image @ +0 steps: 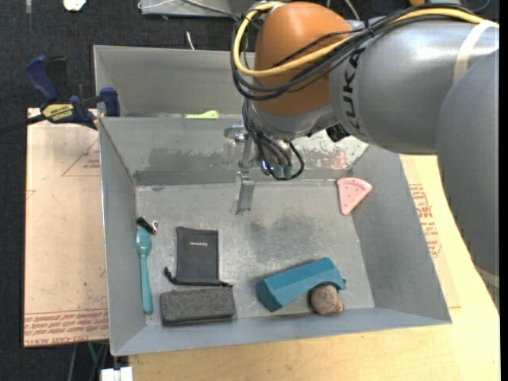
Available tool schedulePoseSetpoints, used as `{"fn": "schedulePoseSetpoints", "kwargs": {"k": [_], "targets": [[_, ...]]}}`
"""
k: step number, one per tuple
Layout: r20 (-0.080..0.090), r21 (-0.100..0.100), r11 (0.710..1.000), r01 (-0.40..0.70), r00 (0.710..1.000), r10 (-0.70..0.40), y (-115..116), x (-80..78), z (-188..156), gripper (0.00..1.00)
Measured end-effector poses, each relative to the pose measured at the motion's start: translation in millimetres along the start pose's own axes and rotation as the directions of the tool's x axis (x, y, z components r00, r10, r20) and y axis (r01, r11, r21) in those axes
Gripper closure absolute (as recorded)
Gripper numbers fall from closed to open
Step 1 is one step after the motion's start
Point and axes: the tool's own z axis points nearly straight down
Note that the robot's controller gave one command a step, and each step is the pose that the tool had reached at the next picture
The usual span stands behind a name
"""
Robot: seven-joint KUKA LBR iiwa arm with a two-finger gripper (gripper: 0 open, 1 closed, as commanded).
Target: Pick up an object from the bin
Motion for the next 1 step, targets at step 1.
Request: {"fn": "schedulePoseSetpoints", "kwargs": {"k": [1], "targets": [[0.0, 0.0, 1.0, 0.0, 1.0, 0.0, 0.0, 0.0, 0.0, 0.0]]}}
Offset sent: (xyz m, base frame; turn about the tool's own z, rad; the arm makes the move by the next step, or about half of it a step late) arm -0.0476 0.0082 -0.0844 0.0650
